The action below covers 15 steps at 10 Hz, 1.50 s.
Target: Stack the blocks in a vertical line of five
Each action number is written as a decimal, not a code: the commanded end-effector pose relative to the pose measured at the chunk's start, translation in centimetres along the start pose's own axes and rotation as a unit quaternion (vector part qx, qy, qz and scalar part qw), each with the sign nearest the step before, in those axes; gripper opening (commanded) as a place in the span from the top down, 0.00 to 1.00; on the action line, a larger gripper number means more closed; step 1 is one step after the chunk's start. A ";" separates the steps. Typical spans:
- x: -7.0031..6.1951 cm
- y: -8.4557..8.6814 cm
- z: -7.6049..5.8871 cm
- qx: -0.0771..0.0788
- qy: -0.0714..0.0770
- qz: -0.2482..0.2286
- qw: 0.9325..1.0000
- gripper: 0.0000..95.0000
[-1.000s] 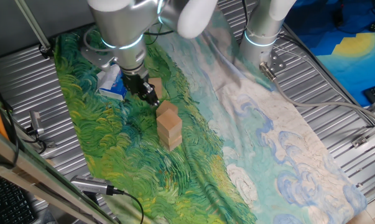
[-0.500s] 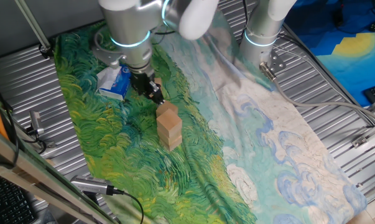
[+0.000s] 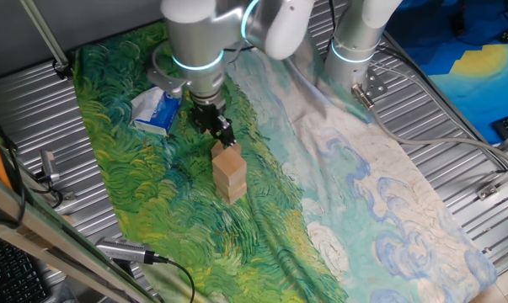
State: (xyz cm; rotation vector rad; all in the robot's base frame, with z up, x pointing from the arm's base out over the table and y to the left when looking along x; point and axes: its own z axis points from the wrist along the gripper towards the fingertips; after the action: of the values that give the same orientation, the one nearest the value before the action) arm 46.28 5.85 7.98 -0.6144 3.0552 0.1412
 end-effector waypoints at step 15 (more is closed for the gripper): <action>1.0 2.2 3.4 0.012 -0.033 0.002 0.999 0.40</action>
State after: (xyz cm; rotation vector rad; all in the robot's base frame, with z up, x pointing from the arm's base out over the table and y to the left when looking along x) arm 44.50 7.86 4.68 -0.5943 2.9889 0.1244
